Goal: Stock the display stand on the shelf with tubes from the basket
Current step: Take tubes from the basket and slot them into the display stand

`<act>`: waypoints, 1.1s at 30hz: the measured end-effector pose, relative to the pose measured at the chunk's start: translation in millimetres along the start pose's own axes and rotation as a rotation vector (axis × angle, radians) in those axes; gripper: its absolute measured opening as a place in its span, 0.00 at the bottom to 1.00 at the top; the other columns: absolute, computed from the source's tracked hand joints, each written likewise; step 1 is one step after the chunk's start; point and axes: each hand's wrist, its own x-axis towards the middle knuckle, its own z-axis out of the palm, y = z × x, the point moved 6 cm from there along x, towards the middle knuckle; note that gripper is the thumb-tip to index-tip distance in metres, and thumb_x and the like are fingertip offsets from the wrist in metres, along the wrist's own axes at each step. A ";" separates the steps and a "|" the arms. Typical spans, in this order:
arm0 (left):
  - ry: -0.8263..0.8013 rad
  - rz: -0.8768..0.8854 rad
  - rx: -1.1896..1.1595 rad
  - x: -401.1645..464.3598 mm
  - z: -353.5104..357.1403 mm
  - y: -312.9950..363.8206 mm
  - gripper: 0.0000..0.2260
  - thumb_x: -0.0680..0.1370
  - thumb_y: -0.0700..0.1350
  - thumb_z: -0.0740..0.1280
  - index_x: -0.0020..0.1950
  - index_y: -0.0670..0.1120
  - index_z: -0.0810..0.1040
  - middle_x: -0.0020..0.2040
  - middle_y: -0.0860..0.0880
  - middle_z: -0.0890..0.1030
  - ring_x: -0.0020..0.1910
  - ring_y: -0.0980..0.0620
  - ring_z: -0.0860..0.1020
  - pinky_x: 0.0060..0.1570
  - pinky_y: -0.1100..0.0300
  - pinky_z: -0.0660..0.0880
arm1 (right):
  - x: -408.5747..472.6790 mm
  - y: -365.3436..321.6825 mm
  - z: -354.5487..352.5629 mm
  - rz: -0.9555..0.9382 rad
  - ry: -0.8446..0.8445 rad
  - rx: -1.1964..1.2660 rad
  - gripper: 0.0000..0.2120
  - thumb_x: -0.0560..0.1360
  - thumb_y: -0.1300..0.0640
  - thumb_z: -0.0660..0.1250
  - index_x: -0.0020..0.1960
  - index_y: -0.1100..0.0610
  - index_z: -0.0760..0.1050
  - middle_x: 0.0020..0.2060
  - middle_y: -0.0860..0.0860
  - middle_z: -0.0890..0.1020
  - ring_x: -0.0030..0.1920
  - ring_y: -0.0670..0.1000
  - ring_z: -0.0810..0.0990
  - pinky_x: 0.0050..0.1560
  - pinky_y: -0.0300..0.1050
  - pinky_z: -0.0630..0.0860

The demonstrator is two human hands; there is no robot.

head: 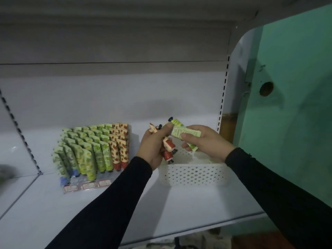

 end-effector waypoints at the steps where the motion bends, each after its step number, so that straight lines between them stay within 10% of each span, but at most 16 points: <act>1: 0.007 0.015 -0.017 -7.2 -2.1 3.9 0.18 0.74 0.46 0.75 0.58 0.38 0.77 0.35 0.48 0.79 0.29 0.52 0.77 0.29 0.59 0.74 | -2.4 -3.1 9.3 -0.010 -0.022 -0.029 0.12 0.78 0.55 0.66 0.60 0.57 0.76 0.49 0.54 0.84 0.42 0.44 0.84 0.43 0.35 0.80; 4: 0.080 0.042 -0.058 -28.5 -14.8 15.4 0.02 0.75 0.41 0.73 0.48 0.44 0.83 0.38 0.45 0.81 0.31 0.50 0.80 0.31 0.58 0.76 | -8.7 -12.9 33.9 -0.033 -0.079 -0.073 0.13 0.78 0.53 0.67 0.60 0.57 0.77 0.47 0.55 0.84 0.41 0.45 0.83 0.42 0.35 0.79; 7: 0.172 0.090 -0.097 -43.3 -41.3 26.3 0.14 0.75 0.38 0.72 0.58 0.40 0.75 0.35 0.45 0.79 0.27 0.49 0.79 0.26 0.60 0.74 | -11.2 -18.3 53.8 -0.002 -0.190 -0.070 0.12 0.77 0.57 0.68 0.60 0.58 0.77 0.43 0.54 0.83 0.39 0.43 0.81 0.44 0.37 0.78; 14: 0.254 0.116 -0.017 -73.1 -106.0 50.8 0.06 0.75 0.39 0.70 0.49 0.42 0.74 0.34 0.46 0.78 0.29 0.49 0.77 0.29 0.58 0.74 | -11.5 -28.5 99.9 0.125 -0.408 0.030 0.15 0.79 0.65 0.63 0.65 0.62 0.73 0.56 0.61 0.81 0.49 0.49 0.82 0.46 0.35 0.80; 25: 0.429 0.113 0.287 -130.0 -221.2 70.7 0.07 0.76 0.37 0.69 0.48 0.42 0.71 0.27 0.50 0.74 0.21 0.51 0.71 0.24 0.59 0.69 | 14.1 -47.3 148.0 -0.064 -0.163 -0.021 0.15 0.73 0.60 0.73 0.58 0.61 0.75 0.45 0.54 0.84 0.38 0.49 0.85 0.35 0.36 0.78; 33: 0.694 0.150 0.230 -158.3 -312.1 69.2 0.07 0.75 0.39 0.71 0.44 0.43 0.72 0.31 0.45 0.74 0.23 0.48 0.75 0.25 0.58 0.73 | 42.6 -59.9 190.0 -0.235 -0.108 -0.465 0.08 0.81 0.51 0.60 0.53 0.54 0.75 0.39 0.48 0.83 0.37 0.42 0.83 0.43 0.44 0.78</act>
